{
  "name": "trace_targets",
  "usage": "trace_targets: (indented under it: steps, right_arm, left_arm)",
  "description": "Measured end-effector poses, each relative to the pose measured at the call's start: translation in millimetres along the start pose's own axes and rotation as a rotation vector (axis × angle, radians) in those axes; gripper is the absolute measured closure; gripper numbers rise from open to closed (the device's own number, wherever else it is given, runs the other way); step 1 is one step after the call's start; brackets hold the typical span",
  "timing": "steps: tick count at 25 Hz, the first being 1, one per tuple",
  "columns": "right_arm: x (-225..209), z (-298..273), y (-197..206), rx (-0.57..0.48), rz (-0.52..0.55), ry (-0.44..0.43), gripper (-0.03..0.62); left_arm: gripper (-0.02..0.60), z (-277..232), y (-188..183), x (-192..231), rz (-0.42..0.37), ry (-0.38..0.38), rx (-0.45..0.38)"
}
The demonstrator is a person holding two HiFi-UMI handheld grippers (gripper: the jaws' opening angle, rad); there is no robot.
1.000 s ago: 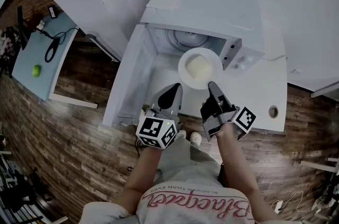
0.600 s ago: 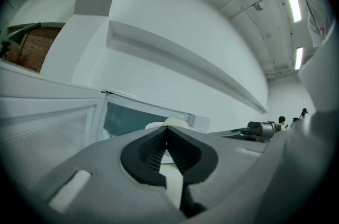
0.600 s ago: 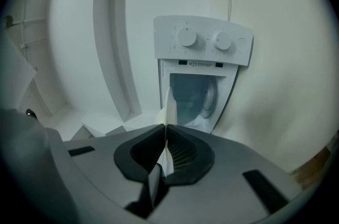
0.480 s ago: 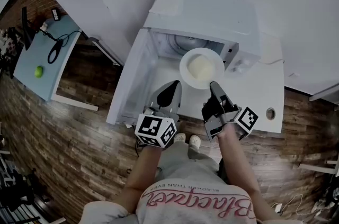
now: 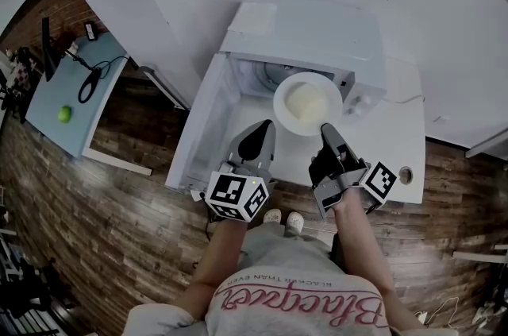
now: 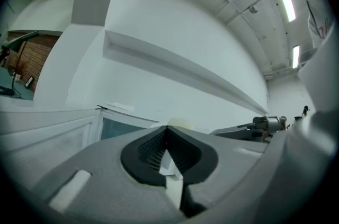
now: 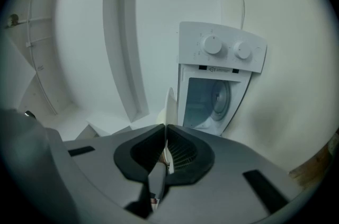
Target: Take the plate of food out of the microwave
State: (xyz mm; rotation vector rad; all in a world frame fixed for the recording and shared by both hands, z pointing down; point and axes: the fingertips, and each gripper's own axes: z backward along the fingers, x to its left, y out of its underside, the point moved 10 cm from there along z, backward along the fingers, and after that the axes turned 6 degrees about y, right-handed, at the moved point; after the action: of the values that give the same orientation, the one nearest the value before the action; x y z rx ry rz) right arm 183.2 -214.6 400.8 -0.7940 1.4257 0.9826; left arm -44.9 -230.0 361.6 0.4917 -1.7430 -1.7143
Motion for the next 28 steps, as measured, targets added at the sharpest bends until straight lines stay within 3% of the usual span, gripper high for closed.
trace_targets:
  steps: [28]
  right_arm:
    - [39.8, -15.9, -32.3, -0.045, 0.023, -0.093, 0.572]
  left_arm:
    - [0.58, -42.1, -42.7, -15.9, -0.093, 0.107, -0.098]
